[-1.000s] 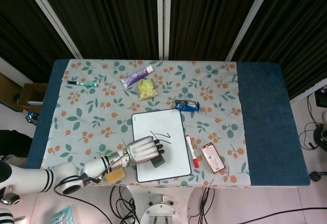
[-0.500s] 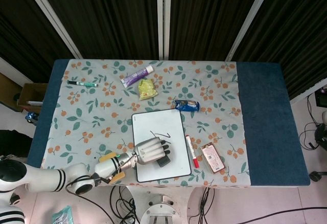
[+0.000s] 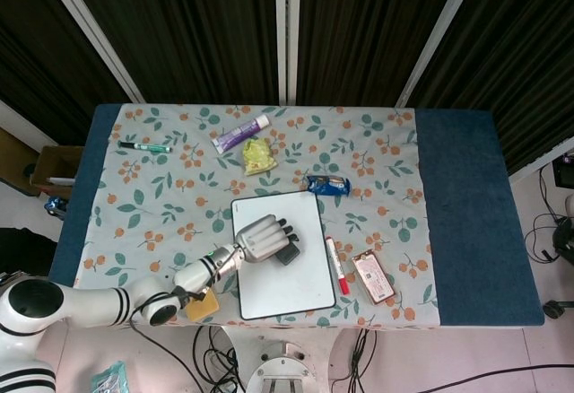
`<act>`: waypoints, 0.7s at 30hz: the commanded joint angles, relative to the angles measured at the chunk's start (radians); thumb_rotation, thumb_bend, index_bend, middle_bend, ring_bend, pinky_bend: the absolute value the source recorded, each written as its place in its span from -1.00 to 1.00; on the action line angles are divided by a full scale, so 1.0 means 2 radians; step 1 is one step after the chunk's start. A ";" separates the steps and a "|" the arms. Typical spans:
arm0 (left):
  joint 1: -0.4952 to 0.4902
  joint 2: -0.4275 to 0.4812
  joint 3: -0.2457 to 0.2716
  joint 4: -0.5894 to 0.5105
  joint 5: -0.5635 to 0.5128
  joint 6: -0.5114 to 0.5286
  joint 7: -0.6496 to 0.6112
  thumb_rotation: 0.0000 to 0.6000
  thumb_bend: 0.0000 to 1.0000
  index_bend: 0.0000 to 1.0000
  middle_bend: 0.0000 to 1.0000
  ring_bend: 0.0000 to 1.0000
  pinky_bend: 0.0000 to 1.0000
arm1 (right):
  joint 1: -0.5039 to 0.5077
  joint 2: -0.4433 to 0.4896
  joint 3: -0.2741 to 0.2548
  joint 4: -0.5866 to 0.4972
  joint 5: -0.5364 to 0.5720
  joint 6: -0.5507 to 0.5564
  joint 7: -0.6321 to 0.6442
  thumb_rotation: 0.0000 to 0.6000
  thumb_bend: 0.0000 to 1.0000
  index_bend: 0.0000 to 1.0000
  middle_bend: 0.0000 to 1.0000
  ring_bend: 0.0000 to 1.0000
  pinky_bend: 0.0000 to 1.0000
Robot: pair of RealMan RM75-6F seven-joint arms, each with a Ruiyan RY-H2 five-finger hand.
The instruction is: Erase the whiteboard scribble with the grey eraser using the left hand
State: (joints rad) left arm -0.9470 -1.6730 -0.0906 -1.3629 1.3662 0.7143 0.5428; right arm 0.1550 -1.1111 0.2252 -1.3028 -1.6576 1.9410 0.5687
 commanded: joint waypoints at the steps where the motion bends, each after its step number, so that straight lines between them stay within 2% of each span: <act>1: -0.005 -0.003 -0.010 0.015 -0.014 0.000 -0.003 1.00 -0.15 0.36 0.26 -0.04 0.21 | 0.000 0.000 0.000 0.001 0.001 -0.001 0.001 1.00 0.09 -1.00 -1.00 -1.00 -1.00; 7: -0.012 -0.003 -0.016 0.039 -0.042 -0.011 -0.005 1.00 -0.14 0.37 0.27 -0.03 0.21 | -0.001 0.000 0.000 0.003 0.001 0.001 0.004 1.00 0.09 -1.00 -1.00 -1.00 -1.00; 21: -0.029 -0.033 -0.004 0.025 -0.016 0.002 -0.019 1.00 -0.14 0.37 0.27 -0.03 0.22 | 0.001 -0.001 0.000 0.004 0.001 -0.005 0.002 1.00 0.09 -1.00 -1.00 -1.00 -1.00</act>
State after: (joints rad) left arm -1.0031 -1.7360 -0.1004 -1.3108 1.3320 0.7152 0.5069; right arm 0.1569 -1.1138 0.2253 -1.2941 -1.6553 1.9320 0.5735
